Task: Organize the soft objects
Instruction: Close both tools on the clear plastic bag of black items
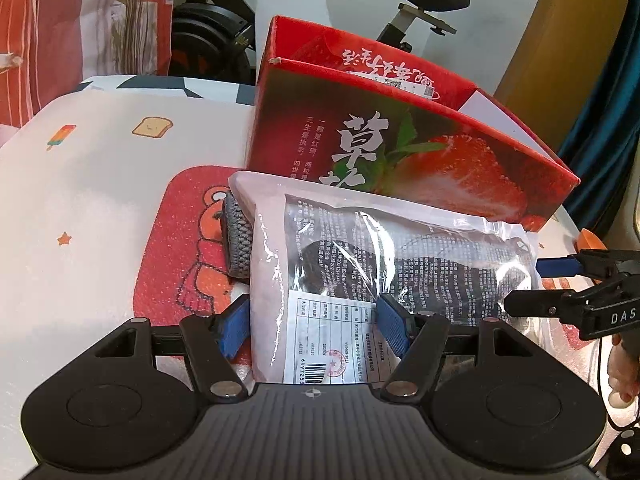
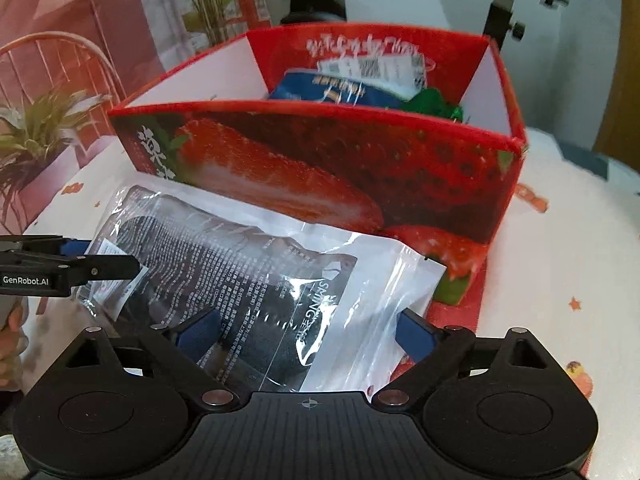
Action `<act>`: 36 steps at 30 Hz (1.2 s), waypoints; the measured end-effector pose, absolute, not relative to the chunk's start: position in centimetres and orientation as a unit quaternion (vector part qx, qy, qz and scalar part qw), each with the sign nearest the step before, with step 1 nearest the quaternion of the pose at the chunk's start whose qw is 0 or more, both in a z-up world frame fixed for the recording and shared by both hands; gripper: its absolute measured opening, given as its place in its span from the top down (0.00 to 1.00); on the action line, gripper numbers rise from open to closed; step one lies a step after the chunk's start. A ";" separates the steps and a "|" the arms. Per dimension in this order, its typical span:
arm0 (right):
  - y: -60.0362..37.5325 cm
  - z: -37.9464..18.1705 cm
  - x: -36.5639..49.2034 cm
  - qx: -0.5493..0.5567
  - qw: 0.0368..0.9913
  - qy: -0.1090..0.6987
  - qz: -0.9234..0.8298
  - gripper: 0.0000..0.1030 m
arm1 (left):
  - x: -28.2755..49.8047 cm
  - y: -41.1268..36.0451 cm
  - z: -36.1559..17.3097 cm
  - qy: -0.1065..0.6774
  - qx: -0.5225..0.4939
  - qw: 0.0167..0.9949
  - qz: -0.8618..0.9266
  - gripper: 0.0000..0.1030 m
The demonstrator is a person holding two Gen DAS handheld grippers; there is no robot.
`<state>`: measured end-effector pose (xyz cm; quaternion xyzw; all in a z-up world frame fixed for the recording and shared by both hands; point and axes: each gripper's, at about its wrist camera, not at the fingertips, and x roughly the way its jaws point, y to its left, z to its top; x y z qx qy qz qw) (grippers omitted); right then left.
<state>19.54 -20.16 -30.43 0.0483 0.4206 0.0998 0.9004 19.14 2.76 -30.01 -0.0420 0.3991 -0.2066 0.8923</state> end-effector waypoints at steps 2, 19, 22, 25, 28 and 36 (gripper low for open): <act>-20.6 -30.4 20.1 0.057 0.899 0.425 0.089 0.10 | 19.1 2.9 -30.1 0.399 -0.045 0.892 -0.208 0.32; -20.9 -29.2 21.2 0.097 0.895 0.422 0.112 0.49 | 19.1 3.5 -30.6 0.399 -0.066 0.890 -0.209 0.30; -20.2 -28.1 20.9 0.059 0.899 0.414 0.127 0.56 | 19.2 3.5 -30.6 0.400 -0.064 0.890 -0.208 0.30; -19.3 -27.2 20.6 0.008 0.902 0.407 0.144 0.60 | 19.1 3.5 -30.5 0.401 -0.064 0.890 -0.207 0.31; -18.2 -26.3 19.8 -0.063 0.905 0.388 0.161 0.66 | 19.2 3.5 -30.4 0.402 -0.064 0.889 -0.209 0.32; -17.0 -24.5 18.5 -0.130 0.922 0.326 0.160 0.67 | 20.4 4.1 -29.2 0.422 -0.067 0.870 -0.245 0.34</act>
